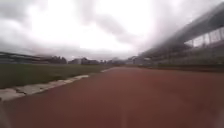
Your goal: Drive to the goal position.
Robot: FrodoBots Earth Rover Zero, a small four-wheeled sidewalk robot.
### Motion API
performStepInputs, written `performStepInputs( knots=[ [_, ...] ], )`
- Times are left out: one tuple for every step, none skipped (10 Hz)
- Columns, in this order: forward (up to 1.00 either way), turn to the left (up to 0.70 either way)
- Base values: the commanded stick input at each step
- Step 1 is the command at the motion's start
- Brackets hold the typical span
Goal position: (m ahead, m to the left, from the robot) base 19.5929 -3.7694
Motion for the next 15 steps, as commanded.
performStepInputs(
  knots=[
    [0.70, -0.09],
    [0.70, -0.22],
    [0.70, 0.00],
    [0.70, 0.00],
    [0.70, 0.00],
    [0.70, 0.00],
    [0.70, 0.00],
    [0.70, 0.00],
    [0.70, 0.00],
    [0.70, 0.00],
    [0.70, 0.00],
    [0.70, 0.00],
    [0.70, 0.00],
    [0.70, 0.00],
    [0.70, 0.00]
  ],
)
